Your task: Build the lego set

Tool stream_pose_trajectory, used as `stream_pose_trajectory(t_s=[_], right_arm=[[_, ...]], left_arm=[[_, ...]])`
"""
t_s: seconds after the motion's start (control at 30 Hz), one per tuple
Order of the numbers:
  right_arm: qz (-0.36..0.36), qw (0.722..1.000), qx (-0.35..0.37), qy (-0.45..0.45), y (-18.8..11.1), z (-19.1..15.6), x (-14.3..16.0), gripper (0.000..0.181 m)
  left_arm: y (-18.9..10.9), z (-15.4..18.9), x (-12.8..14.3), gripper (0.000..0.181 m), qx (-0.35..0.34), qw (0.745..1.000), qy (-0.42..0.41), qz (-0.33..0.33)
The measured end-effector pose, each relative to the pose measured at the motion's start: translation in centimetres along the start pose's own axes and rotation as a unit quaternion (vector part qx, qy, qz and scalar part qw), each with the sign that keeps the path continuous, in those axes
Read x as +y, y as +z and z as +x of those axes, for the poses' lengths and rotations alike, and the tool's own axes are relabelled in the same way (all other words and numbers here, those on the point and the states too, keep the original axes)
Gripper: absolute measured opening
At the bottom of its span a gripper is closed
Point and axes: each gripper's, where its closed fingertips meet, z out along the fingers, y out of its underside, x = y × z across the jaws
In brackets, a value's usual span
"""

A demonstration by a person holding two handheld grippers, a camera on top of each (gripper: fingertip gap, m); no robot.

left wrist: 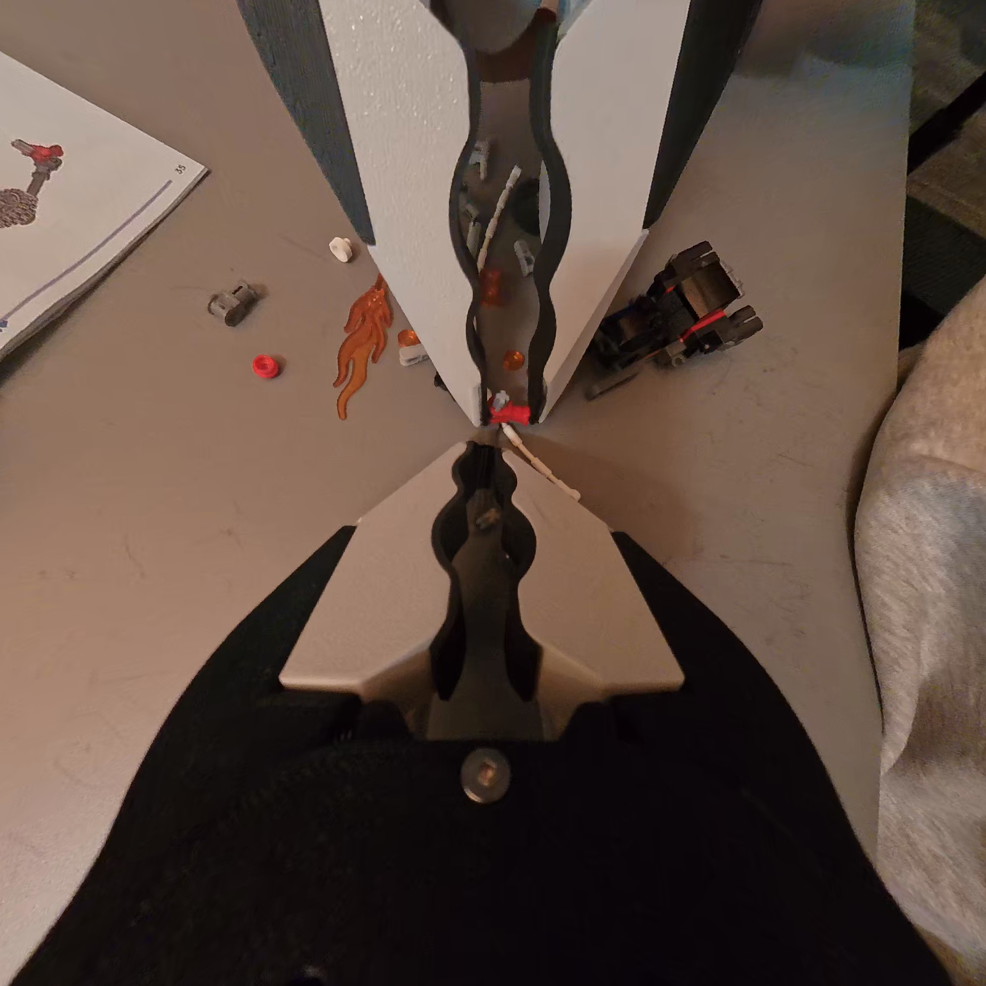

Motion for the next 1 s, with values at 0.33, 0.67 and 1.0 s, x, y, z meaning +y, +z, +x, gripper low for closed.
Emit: stream_pose_trajectory(t_s=[0.33, 0.67, 1.0], right_arm=[[0.020, 0.998, 0.050, 0.020, -0.7, 0.8, 0.1, 0.030], [0.264, 0.929, 0.249, 0.073, -7.0, 0.5, -3.2, 0.040], [0.367, 0.844, 0.384, 0.071, -12.8, -1.8, -1.1, 0.032]], left_arm=[[0.0, 0.0, 0.0, 0.004, -0.004, 1.000, 0.003, 0.000], [0.0, -0.1, 0.0, 0.005, -0.010, 1.000, 0.008, -0.001], [-1.0, -0.2, -1.3, 0.039, -0.004, 0.999, 0.004, 0.054]])
